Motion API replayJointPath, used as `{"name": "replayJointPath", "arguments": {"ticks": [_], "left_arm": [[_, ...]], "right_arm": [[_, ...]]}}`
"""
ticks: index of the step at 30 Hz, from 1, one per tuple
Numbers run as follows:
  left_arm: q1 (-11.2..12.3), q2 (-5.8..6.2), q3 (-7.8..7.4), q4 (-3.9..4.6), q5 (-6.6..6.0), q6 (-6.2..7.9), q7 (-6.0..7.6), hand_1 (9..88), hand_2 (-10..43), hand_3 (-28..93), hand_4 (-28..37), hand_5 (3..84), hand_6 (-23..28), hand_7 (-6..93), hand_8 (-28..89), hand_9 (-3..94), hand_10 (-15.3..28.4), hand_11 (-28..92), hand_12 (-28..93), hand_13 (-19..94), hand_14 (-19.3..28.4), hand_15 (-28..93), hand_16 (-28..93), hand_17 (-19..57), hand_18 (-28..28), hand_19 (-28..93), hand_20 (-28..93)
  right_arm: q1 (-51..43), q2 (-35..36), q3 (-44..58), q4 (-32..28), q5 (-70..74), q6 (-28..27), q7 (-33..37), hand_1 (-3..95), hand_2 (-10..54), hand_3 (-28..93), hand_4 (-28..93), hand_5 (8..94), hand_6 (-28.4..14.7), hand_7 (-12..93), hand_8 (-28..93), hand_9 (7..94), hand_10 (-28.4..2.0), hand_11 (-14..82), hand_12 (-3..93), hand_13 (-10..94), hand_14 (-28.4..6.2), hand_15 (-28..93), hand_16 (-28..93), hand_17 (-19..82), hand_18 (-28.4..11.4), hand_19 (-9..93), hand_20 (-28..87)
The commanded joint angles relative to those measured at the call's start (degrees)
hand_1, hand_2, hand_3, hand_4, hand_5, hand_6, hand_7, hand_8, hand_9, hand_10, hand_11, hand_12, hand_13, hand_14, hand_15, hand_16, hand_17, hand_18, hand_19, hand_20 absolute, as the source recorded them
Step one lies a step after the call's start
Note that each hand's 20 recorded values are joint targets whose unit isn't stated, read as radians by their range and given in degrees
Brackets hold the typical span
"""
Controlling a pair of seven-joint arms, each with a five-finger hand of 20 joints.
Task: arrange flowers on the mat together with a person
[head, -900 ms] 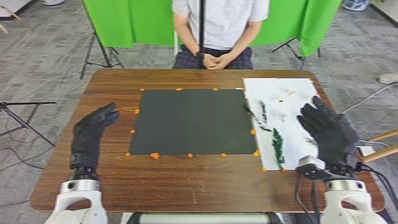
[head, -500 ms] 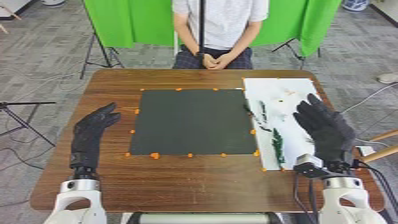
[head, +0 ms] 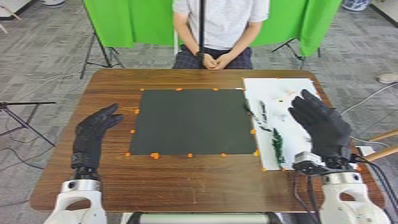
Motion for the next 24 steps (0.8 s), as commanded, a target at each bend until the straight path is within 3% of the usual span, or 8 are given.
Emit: {"name": "replayJointPath", "arguments": {"ticks": [1, 10, 24], "left_arm": [[0.9, -0.48, 0.00, -0.07, 0.26, -0.48, -0.60, 26.7, 3.6, 66, -20.7, 50.2, 3.1, 15.5, -7, 51.5, 15.0, 23, 14, 40, 17.8, 21, -1, 9.6, 11.3, 8, 17], [0.3, -0.31, 0.07, 0.27, 0.34, -0.73, -0.67, 26.8, 3.6, 66, -20.7, 50.3, 3.2, 15.3, -7, 51.5, 15.1, 23, 14, 40, 17.7, 21, -1, 9.6, 11.3, 8, 17], [0.5, -0.15, 0.08, 0.14, 0.39, -0.73, -0.54, 26.7, 3.5, 67, -20.7, 50.3, 3.2, 15.4, -7, 51.6, 15.1, 23, 14, 40, 17.8, 21, -1, 9.5, 11.3, 9, 17]], "right_arm": [[-0.6, -0.4, 0.7, -0.5, -0.2, -0.2, -0.1, 7.4, -3.5, 75, -20, 41.1, -4.5, 8, -8, 39.8, -15.3, 3.9, 10.5, 29, -12.0, 10, 6, 16, -14.2, 2, 21], [-0.5, -0.4, 1.0, -0.3, -0.3, -0.8, -0.1, 7.5, -3.5, 75, -19, 41.2, -4.5, 7, -8, 39.8, -15.3, 3.9, 10.4, 29, -12.1, 10, 6, 16, -14.2, 2, 21], [-0.8, -0.3, 1.5, -0.2, -0.4, -1.3, 0.2, 7.9, -3.5, 75, -19, 41.2, -4.4, 7, -8, 39.8, -15.3, 3.9, 10.5, 29, -12.1, 10, 6, 16, -14.1, 2, 21]]}}
